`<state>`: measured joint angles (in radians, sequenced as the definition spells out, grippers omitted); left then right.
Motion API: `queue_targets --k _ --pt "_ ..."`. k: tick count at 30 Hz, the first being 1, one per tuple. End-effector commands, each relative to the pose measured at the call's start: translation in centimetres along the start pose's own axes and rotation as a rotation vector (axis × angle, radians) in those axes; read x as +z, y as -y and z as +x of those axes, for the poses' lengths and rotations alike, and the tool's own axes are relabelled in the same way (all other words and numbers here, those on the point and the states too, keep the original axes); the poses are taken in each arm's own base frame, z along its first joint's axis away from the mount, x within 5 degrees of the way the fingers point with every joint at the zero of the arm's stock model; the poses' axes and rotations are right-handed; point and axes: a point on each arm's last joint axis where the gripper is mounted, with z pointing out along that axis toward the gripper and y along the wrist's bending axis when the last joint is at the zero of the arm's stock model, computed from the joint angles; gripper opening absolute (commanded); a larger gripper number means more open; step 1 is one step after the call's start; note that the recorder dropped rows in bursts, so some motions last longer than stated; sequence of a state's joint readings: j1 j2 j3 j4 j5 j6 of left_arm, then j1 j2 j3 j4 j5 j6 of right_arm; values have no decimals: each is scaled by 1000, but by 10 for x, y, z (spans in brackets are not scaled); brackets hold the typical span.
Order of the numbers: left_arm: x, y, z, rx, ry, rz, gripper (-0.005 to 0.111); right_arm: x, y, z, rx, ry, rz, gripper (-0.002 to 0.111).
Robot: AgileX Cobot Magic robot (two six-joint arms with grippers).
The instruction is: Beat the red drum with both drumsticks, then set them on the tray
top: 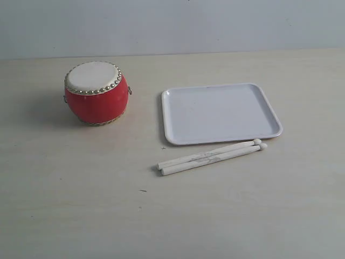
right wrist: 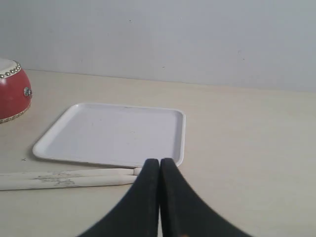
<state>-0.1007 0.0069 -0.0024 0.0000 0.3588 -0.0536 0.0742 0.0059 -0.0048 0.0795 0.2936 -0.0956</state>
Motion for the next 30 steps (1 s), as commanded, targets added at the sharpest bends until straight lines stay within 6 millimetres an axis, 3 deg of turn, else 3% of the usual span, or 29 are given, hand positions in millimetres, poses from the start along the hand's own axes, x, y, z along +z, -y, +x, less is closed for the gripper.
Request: queue_targets --k 1,7,19,25,28,30 --pt "0 0 -1 2 20 -1 0 0 0 1 -4 8 5 0" --pt "-1 1 -10 -10 117 8 0 0 0 1 -4 8 5 0" --pt "-11 2 -43 -12 499 27 0 0 0 1 -4 8 5 0" --pt "-12 2 -44 -17 513 29 0 0 0 1 -4 8 5 0" --pt "-12 2 -44 -175 518 71 0 0 0 1 -4 8 5 0" --pt "-14 2 -47 -183 547 78 0 0 0 1 -4 8 5 0"
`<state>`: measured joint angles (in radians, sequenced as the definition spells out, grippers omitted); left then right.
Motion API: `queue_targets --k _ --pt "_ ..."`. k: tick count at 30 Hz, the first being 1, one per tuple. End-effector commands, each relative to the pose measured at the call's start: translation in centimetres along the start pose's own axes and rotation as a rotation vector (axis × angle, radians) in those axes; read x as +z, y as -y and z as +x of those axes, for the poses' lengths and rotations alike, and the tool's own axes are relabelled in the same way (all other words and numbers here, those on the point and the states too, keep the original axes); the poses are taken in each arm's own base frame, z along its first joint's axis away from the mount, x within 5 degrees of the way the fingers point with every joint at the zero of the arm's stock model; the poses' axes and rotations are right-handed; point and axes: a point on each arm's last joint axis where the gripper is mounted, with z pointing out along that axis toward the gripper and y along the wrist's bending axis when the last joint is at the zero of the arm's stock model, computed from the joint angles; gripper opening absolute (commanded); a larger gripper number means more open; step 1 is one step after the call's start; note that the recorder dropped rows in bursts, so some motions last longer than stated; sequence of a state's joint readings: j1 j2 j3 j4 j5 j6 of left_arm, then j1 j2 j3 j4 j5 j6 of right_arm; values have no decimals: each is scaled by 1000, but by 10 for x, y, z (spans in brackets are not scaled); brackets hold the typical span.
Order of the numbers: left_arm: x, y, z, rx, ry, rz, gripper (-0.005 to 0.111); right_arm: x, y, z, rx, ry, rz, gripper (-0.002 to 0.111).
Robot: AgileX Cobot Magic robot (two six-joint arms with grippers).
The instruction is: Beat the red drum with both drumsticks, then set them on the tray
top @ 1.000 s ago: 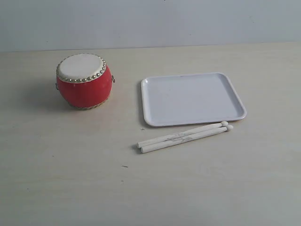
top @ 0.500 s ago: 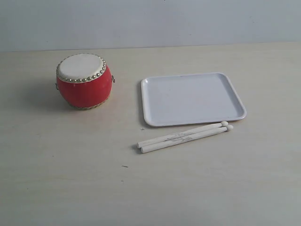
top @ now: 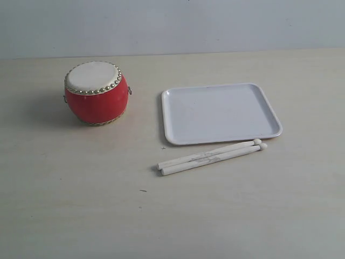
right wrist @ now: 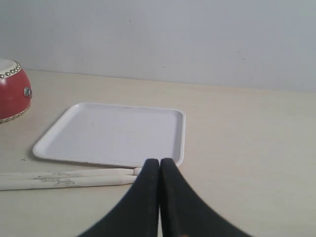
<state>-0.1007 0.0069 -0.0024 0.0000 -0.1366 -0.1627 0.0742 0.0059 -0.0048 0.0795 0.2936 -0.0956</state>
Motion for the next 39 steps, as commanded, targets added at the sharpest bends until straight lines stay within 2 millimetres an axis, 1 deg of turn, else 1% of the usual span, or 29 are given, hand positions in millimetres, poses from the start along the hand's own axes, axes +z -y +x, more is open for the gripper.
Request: queue_targets --k 1,3,6,7,8,9,13,17,21,24,30,35,39 --pt "-1 1 -6 -78 71 11 0 0 0 1 -4 8 5 0" --pt "-1 1 -9 -80 107 18 0 0 0 1 -4 8 5 0" --pt "-2 3 -16 -254 181 52 0 0 0 1 -4 8 5 0" --pt "-2 3 -16 -253 184 60 0 0 0 1 -4 8 5 0" --pt "-3 8 -25 -186 201 91 0 0 0 1 -4 8 5 0" --pt "-3 11 -33 -158 219 118 0 0 0 1 -4 8 5 0" --pt "-7 23 -66 -133 296 211 0 0 0 1 -4 8 5 0" --pt "-3 33 -93 -92 303 272 0 0 0 1 -4 8 5 0" --pt "10 46 -112 -21 253 358 0 0 0 1 -4 8 5 0" --pt "25 56 -123 -3 186 439 0 0 0 1 -4 8 5 0" --pt "54 79 -143 24 58 667 0 0 0 1 -4 8 5 0" --pt "83 86 -152 28 -132 708 0 0 0 1 -6 7 5 0" --pt "98 90 -159 3 -253 738 0 0 0 1 -6 7 5 0"
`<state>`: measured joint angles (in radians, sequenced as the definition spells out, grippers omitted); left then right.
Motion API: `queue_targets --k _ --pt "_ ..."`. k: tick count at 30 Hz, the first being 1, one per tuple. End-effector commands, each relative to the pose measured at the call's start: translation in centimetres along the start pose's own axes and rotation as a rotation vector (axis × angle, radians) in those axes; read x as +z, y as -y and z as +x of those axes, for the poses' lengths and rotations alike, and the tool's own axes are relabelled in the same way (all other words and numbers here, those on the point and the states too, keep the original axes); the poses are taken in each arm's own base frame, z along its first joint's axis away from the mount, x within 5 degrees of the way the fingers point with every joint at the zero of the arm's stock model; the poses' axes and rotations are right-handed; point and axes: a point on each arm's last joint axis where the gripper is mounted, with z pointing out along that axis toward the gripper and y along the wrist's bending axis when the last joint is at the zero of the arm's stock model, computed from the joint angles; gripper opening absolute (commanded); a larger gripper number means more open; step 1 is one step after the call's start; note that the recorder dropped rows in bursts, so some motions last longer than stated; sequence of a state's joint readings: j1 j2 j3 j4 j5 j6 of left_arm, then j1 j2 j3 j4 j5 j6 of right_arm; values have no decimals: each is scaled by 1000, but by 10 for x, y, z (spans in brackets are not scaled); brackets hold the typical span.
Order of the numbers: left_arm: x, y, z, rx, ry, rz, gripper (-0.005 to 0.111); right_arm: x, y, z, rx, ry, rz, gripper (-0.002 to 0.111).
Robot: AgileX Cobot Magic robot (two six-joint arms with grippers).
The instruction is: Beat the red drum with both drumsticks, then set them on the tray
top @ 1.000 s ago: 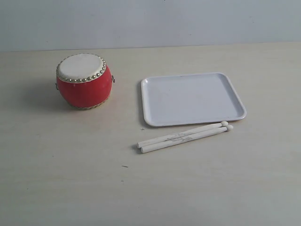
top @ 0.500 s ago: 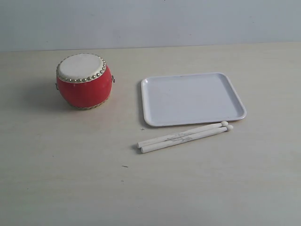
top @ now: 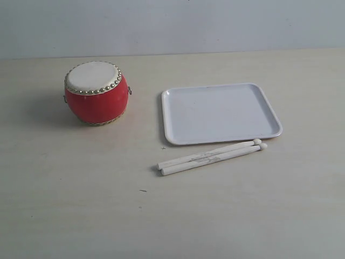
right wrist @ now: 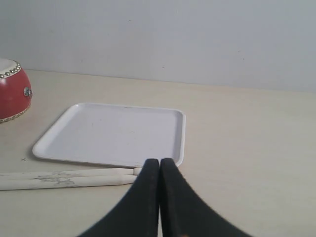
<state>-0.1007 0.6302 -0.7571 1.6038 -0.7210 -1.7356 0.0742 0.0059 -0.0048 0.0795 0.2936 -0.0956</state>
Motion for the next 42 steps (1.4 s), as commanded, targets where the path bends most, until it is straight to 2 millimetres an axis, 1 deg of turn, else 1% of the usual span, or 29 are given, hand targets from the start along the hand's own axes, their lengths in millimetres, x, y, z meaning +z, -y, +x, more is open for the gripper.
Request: queue_targets --k 1,8,10,14,16,17,19,23,25,29,36,42 --pt "14 -7 -7 -80 -105 45 0 0 0 1 -6 7 5 0" --pt "28 -16 -9 -109 -136 77 0 0 0 1 -6 7 5 0" --pt "32 -19 -13 -105 -128 62 0 0 0 1 -6 7 5 0" --pt "35 -34 -34 -55 -48 -82 0 0 0 1 -6 7 5 0" --pt "35 -36 -42 -40 -22 -109 0 0 0 1 -6 7 5 0" --pt "35 -34 -45 -32 -16 -96 0 0 0 1 -6 7 5 0" --pt "37 -34 -44 -32 -27 -81 0 0 0 1 -6 7 5 0" --pt "48 -36 -32 -65 -95 13 0 0 0 1 -6 7 5 0" --pt "50 -38 -29 -74 -107 19 0 0 0 1 -6 7 5 0" --pt "51 -41 -29 -40 -100 -16 0 0 0 1 -6 7 5 0" --pt "49 -58 -33 105 -61 -190 0 0 0 1 -6 7 5 0" --pt "50 -59 -33 161 -67 -199 0 0 0 1 -6 7 5 0"
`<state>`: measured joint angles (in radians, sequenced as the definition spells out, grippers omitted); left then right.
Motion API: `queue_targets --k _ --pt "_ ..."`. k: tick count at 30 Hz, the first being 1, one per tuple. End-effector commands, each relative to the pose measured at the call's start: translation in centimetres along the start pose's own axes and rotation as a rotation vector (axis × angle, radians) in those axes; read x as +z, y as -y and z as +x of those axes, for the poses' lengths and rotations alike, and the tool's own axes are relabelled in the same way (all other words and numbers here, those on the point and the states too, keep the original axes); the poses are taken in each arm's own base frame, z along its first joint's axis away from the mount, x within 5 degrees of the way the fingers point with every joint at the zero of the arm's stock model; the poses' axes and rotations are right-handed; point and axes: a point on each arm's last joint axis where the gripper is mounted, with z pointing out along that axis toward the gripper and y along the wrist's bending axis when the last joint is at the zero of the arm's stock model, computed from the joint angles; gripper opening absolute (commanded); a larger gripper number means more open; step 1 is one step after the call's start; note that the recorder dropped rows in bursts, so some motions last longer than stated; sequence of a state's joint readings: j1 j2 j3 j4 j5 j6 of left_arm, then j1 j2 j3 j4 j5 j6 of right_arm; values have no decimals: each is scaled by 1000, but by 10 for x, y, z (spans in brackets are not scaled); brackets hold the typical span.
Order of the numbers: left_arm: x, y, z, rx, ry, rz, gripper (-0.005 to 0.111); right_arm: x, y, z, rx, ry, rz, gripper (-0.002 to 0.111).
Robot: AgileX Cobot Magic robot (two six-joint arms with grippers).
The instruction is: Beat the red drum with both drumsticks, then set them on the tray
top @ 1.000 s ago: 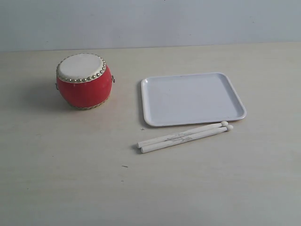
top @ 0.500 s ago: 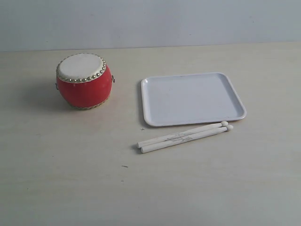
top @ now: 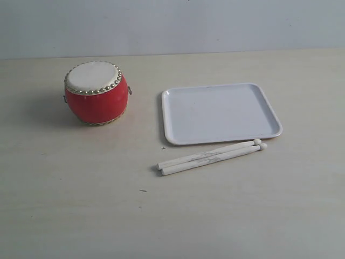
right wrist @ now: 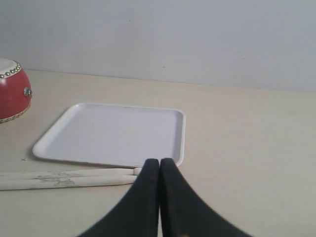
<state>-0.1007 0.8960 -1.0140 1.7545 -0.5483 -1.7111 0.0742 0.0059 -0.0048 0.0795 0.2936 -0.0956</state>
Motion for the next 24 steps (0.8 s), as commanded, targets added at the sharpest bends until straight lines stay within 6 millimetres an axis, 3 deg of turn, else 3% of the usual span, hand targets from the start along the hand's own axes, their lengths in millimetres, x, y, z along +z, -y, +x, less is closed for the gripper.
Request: queue_targets --k 1,7,14,20,24 --pt "1 -2 1 19 3 -15 0 0 0 1 -6 7 5 0" --pt "3 -2 12 45 12 -18 0 0 0 1 -6 7 5 0" --pt "-4 2 36 173 90 -150 0 0 0 1 -6 7 5 0" --pt "-1 29 63 235 -182 -151 0 0 0 1 -6 7 5 0" --pt "10 55 76 51 -407 -40 0 0 0 1 -6 7 5 0"
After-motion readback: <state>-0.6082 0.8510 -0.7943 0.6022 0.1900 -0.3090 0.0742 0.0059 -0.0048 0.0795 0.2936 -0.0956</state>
